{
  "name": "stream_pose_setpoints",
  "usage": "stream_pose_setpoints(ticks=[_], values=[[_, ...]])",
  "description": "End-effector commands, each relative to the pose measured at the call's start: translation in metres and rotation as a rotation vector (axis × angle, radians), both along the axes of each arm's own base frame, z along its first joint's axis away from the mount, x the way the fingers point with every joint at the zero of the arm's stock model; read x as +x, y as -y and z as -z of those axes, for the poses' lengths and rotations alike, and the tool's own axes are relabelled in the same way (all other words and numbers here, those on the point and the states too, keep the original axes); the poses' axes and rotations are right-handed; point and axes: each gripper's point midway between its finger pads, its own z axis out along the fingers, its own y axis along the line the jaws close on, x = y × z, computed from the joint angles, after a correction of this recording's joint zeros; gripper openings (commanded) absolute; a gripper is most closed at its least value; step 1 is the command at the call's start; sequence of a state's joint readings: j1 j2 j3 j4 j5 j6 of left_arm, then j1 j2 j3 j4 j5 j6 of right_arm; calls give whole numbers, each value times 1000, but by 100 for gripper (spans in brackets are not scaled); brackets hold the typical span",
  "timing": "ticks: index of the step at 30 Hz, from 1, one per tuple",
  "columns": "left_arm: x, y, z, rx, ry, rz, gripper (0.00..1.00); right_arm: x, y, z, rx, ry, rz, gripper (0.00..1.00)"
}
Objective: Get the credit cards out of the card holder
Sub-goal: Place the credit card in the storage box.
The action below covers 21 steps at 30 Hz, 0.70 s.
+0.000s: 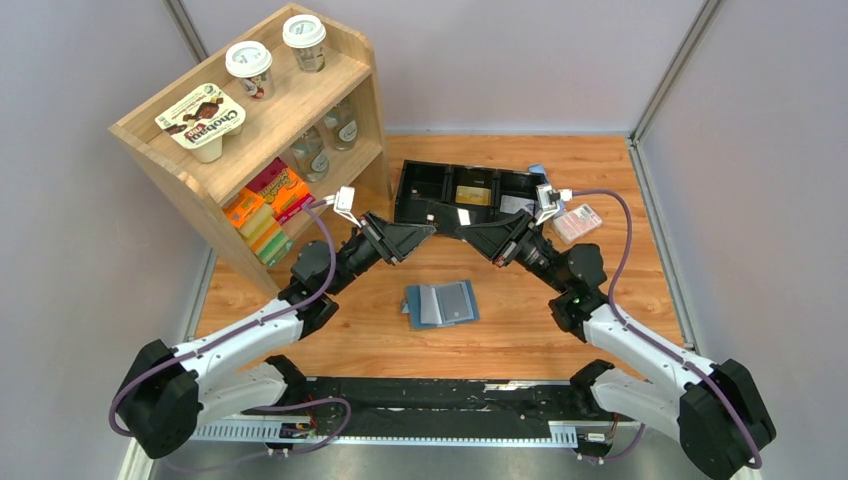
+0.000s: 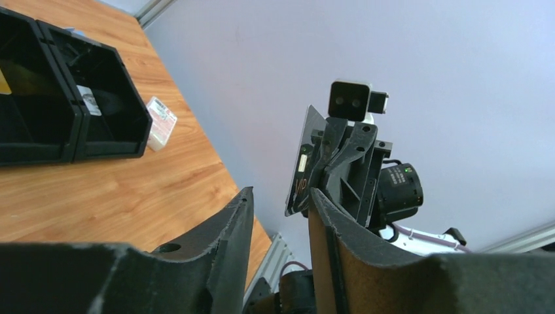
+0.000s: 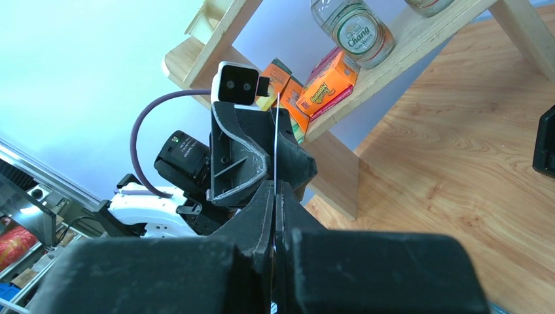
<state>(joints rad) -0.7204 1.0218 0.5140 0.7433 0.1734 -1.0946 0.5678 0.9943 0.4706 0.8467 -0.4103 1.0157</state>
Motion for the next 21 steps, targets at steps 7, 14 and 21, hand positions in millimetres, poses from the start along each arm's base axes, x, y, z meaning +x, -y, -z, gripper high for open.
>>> stream_pose_setpoints(ticks=[7, 14, 21], values=[[3, 1, -11, -91, 4, -7, 19, 2, -2, 0, 22, 12, -14, 0], [17, -2, 3, -116, -45, -67, 0, 12, 6, 23, -42, -29, 35, 31], [50, -5, 40, 68, -62, -193, 0, 29, 46, 72, -322, -54, 241, 83]])
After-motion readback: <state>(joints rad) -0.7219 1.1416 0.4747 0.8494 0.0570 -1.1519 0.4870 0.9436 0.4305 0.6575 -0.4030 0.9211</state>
